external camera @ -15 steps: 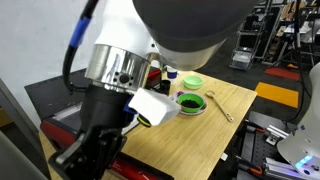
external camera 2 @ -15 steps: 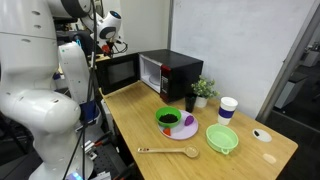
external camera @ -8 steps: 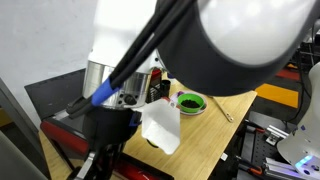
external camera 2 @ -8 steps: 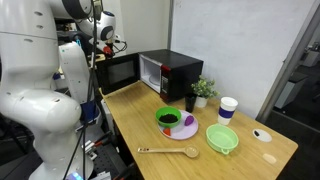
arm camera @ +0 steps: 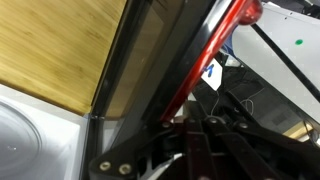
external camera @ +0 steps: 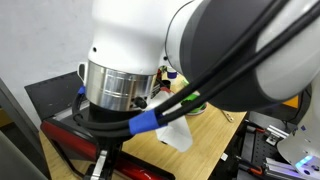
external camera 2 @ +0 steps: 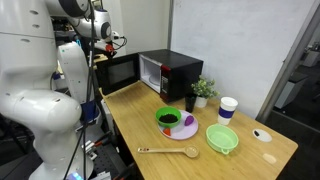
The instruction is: Close the microwave door
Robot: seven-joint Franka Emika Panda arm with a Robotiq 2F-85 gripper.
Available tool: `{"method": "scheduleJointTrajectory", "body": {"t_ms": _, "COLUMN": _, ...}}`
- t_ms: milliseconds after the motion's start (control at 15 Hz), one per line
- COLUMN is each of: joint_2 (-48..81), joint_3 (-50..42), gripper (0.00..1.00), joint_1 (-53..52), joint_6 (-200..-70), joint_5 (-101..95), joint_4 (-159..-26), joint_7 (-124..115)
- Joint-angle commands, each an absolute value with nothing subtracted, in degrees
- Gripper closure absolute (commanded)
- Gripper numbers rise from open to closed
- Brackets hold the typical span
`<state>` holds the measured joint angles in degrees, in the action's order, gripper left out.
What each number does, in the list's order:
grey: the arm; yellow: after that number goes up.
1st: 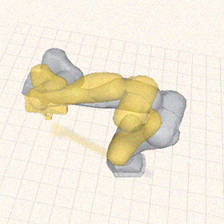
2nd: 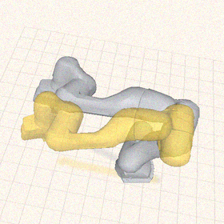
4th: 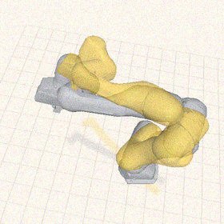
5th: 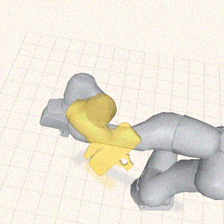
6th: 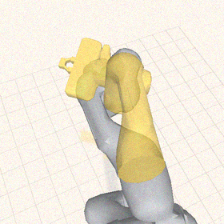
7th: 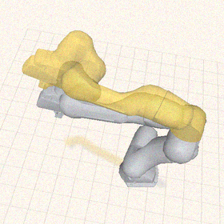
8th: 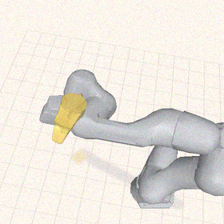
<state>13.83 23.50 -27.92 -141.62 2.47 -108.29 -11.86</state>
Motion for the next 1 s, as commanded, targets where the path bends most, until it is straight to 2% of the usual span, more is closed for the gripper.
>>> {"method": "scheduleJointTrajectory", "body": {"t_ms": 0, "joint_2": 10.7, "joint_3": 23.0, "gripper": 1.00, "joint_1": -27.8, "joint_6": -141.3, "joint_5": 0.2, "joint_4": -114.3, "joint_7": -9.6}}
{"method": "scheduleJointTrajectory", "body": {"t_ms": 933, "joint_2": 6.4, "joint_3": 16.0, "gripper": 1.00, "joint_1": -23.8, "joint_6": -144.6, "joint_5": -23.4, "joint_4": -127.3, "joint_7": -11.5}}
